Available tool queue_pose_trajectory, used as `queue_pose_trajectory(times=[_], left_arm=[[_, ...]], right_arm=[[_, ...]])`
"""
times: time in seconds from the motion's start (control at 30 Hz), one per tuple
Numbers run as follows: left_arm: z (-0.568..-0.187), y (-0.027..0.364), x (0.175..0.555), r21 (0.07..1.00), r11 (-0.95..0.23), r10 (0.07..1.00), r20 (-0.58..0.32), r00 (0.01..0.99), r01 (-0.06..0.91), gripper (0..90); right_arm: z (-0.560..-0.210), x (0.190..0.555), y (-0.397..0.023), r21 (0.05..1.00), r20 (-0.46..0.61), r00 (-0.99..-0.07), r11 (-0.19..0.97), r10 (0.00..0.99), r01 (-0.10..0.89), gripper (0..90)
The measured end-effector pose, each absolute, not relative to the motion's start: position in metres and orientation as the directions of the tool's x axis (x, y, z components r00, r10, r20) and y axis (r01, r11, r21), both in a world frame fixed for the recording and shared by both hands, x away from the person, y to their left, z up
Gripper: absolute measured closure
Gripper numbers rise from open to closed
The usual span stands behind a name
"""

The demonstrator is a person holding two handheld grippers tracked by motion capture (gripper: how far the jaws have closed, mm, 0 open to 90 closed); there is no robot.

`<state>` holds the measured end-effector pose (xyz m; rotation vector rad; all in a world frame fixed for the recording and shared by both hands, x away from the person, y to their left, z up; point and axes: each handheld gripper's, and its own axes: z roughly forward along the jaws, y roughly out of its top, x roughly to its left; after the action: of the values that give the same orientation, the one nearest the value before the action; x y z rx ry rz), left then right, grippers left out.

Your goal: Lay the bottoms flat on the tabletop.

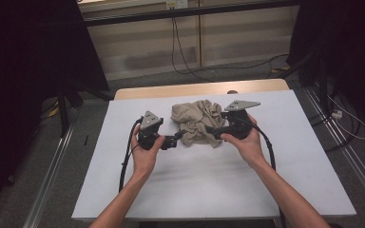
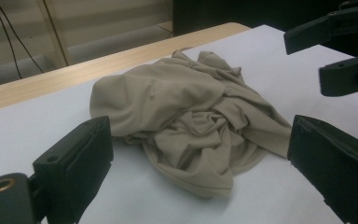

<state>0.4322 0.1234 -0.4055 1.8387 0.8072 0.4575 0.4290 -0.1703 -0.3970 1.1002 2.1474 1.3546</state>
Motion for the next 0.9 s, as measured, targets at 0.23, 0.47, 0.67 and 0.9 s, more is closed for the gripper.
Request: queue_pose_trajectory(times=[0.23,0.47,0.67,0.9], left_arm=[[-0.415,0.125,0.439,0.899,-0.269,0.725,-0.047,0.687,0.346,5.7],[-0.424,0.125,0.444,0.863,-0.29,0.725,-0.084,0.684,0.414,4.6],[-0.428,0.126,0.446,0.861,-0.288,0.735,-0.082,0.674,0.419,4.3],[-0.433,0.123,0.448,0.849,-0.298,0.74,-0.083,0.668,0.436,4.2]], right_arm=[[-0.399,0.459,-0.167,0.875,0.097,-0.608,0.224,0.788,0.43,27.9],[-0.401,0.484,-0.151,0.857,0.077,-0.6,0.254,0.797,0.448,29.7],[-0.418,0.495,-0.129,0.824,0.062,-0.61,0.305,0.79,0.478,20.5],[-0.445,0.496,-0.112,0.763,-0.002,-0.623,0.404,0.782,0.505,36.2]])
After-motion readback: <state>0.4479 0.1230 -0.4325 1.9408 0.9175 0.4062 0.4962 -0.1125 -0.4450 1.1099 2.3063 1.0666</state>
